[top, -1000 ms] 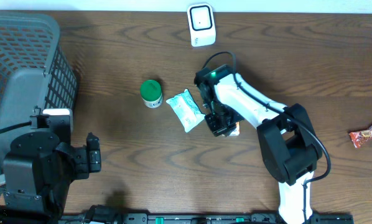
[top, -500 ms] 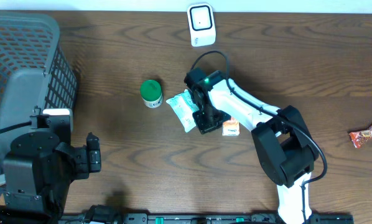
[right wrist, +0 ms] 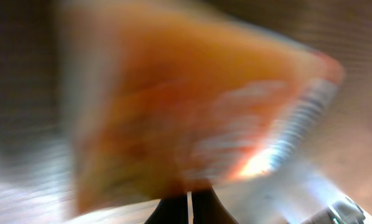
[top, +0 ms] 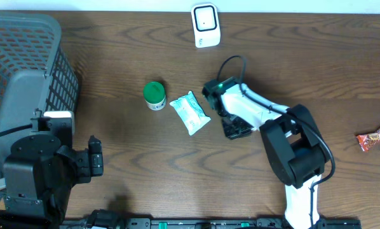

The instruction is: Scan the item barcode

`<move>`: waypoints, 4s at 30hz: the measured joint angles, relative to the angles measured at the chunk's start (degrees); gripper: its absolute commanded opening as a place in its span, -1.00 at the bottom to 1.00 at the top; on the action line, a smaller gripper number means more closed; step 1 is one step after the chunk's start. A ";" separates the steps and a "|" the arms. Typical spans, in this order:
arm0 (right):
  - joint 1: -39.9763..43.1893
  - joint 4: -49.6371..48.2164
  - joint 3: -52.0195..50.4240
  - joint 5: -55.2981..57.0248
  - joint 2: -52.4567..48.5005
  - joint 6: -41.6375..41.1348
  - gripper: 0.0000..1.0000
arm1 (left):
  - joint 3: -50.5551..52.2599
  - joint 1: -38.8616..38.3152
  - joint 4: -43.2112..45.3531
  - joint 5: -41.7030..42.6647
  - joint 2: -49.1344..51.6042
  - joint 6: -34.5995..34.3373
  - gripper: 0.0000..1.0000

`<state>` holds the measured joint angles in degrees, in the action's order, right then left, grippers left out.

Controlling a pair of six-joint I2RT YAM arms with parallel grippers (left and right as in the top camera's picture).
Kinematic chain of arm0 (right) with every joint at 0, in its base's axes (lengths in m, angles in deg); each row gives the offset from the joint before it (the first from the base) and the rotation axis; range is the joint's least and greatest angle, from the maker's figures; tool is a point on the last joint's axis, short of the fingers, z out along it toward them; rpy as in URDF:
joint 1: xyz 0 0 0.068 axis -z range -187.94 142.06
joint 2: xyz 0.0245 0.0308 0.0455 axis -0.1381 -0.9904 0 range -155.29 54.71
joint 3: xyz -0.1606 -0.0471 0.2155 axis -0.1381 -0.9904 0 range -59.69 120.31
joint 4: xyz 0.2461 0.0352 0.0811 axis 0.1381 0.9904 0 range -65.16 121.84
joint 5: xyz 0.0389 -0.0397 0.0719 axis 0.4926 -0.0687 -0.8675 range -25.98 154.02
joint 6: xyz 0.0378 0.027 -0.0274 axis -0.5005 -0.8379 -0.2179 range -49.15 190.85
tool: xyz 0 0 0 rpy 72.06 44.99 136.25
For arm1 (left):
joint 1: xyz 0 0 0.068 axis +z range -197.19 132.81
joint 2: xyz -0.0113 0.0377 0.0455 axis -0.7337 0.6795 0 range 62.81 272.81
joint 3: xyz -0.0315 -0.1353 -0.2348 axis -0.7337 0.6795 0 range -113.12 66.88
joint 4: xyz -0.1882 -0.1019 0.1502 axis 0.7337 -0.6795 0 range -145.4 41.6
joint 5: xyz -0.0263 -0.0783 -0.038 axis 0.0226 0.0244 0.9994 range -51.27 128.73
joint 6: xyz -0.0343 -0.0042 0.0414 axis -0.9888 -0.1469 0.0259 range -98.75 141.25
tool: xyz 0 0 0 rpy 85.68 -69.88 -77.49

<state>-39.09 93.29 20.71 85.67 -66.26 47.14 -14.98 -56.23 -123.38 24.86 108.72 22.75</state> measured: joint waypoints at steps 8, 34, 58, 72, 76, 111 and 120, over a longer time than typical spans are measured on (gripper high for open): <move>1.73 6.73 9.38 -1.03 0.04 -1.68 0.57 | 0.00 0.00 -0.02 0.00 0.00 0.00 0.96; 9.79 -16.09 0.02 -14.73 5.07 -0.81 0.98 | 0.00 0.00 0.00 -0.02 0.00 0.00 0.96; 12.26 -11.34 -2.78 -21.75 5.11 0.46 0.01 | 0.00 0.00 0.00 0.00 0.00 0.00 0.96; 12.31 3.58 -1.75 -38.88 5.11 0.48 0.03 | 0.00 0.00 -0.02 -0.02 0.00 0.00 0.96; 12.28 6.99 -1.70 -40.85 5.11 0.50 0.01 | 0.00 0.00 0.00 0.00 0.00 0.00 0.95; 10.82 -13.53 4.15 -55.36 5.11 0.46 -0.06 | 0.00 0.00 0.00 0.00 0.00 0.00 0.96; 10.78 -35.60 14.60 -49.24 5.20 0.22 -0.07 | 0.00 0.00 -0.02 -0.02 0.00 0.00 0.96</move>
<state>-28.32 57.68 35.31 36.43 -61.06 47.36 -14.98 -56.23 -123.40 24.84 108.72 22.75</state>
